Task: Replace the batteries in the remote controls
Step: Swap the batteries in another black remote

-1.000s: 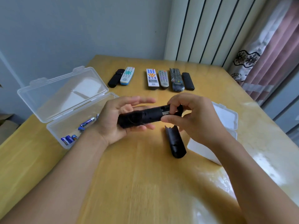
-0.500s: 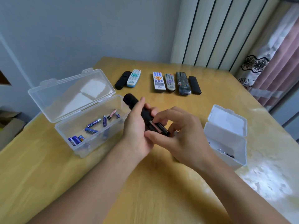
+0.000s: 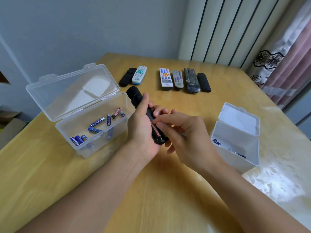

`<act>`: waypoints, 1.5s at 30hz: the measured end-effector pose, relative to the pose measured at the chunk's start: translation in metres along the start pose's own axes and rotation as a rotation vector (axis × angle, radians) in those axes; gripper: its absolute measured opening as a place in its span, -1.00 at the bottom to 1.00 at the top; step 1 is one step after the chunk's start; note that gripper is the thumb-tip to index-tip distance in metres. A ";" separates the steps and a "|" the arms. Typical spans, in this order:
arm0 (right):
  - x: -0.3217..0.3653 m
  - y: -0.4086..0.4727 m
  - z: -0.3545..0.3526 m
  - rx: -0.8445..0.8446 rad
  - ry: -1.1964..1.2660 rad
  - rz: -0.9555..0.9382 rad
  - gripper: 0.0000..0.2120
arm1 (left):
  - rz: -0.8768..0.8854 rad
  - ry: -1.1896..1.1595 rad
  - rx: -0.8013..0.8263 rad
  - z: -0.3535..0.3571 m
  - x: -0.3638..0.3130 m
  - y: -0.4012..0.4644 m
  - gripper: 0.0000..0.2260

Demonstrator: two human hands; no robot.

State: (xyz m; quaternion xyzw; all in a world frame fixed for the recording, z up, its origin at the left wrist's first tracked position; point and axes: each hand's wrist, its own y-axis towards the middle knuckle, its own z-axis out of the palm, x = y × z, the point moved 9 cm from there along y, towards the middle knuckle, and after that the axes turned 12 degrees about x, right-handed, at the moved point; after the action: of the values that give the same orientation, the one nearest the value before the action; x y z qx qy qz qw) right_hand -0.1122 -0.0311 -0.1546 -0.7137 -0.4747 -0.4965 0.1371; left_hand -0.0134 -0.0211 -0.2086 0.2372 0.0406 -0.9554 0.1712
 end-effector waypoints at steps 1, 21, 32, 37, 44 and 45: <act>0.000 0.001 0.001 0.012 -0.007 0.006 -0.82 | -0.002 0.005 -0.009 -0.001 0.000 0.000 -0.66; -0.007 0.005 -0.013 -0.064 -0.011 -0.003 -0.88 | -0.088 0.277 -0.061 -0.005 0.002 -0.001 -0.66; 0.017 0.042 -0.005 -0.055 0.311 0.087 -0.96 | -0.345 0.403 -0.072 -0.003 0.014 -0.009 -0.76; 0.035 0.109 0.058 0.176 0.179 0.229 -0.93 | -0.474 0.327 -0.182 -0.015 0.013 -0.025 -0.50; 0.056 0.118 0.045 0.181 -0.172 0.101 -0.79 | -0.409 0.480 0.019 -0.002 0.014 -0.019 -0.60; 0.057 0.108 0.027 0.116 -0.200 0.056 -0.84 | -0.426 0.452 0.015 -0.005 0.014 -0.017 -0.68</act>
State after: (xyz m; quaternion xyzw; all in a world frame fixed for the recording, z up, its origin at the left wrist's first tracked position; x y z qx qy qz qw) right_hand -0.0055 -0.0373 -0.0899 -0.7635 -0.4936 -0.3907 0.1441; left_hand -0.0289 -0.0086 -0.2202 0.4312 0.1193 -0.8931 -0.0480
